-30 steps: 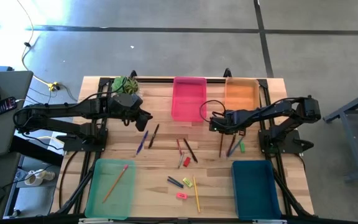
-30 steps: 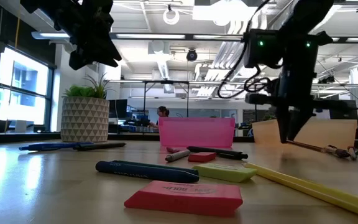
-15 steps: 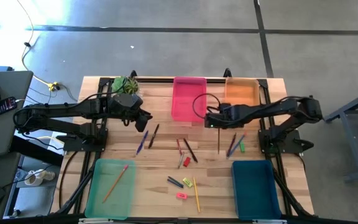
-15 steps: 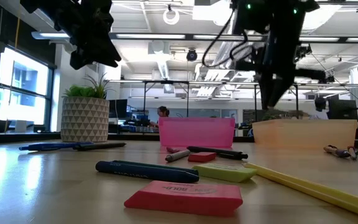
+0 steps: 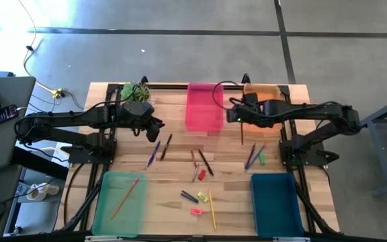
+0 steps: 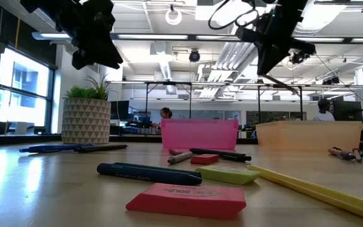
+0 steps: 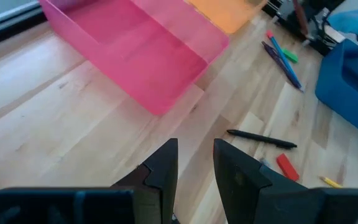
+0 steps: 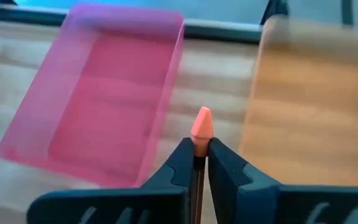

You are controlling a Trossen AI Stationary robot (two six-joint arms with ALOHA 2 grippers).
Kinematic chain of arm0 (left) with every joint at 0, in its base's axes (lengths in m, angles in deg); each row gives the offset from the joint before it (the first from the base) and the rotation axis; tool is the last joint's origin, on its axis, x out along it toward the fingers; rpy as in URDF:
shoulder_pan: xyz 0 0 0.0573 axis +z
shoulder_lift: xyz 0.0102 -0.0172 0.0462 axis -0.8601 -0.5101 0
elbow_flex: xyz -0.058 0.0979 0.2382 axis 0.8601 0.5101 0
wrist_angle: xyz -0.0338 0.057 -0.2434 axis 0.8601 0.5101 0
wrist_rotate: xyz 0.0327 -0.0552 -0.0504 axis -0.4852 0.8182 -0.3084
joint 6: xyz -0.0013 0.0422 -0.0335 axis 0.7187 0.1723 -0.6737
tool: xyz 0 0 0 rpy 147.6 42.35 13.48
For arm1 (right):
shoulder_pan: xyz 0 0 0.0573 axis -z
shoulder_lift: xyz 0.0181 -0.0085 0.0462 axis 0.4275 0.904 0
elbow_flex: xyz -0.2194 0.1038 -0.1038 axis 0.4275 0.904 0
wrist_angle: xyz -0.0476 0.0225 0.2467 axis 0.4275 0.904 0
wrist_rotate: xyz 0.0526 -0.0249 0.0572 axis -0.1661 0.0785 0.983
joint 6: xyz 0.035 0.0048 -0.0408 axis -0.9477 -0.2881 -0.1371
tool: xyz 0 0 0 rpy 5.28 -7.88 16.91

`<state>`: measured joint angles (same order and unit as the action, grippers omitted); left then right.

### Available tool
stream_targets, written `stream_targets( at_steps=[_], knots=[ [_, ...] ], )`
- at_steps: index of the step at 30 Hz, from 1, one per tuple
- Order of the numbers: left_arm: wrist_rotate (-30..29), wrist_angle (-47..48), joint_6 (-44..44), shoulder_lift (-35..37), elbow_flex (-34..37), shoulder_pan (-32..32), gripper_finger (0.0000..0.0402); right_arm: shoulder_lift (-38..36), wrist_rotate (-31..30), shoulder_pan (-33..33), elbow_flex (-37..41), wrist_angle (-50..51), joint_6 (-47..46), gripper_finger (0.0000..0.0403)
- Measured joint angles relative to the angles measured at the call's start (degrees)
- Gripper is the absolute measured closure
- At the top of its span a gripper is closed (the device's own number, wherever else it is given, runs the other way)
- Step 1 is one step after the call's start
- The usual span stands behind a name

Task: Sort crayons/erasers/pens/pencils in bins
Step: Put the brown pencil into the green bin bin

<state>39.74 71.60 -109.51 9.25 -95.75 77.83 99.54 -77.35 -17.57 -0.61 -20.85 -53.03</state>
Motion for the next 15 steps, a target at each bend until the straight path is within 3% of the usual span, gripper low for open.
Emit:
stream_targets(
  at_steps=[9, 15],
  knots=[
    [-5.5, 0.4, -3.9, 0.0, 0.0, 0.0, 0.0312, -5.9, -0.8, 6.7, 0.0, -1.8, 15.4, 0.0391],
    [-8.3, 1.4, -4.1, 0.0, 0.0, 0.0, 0.0312, -9.4, 5.2, 11.9, 0.0, -8.1, 29.0, 0.0391]
  ],
)
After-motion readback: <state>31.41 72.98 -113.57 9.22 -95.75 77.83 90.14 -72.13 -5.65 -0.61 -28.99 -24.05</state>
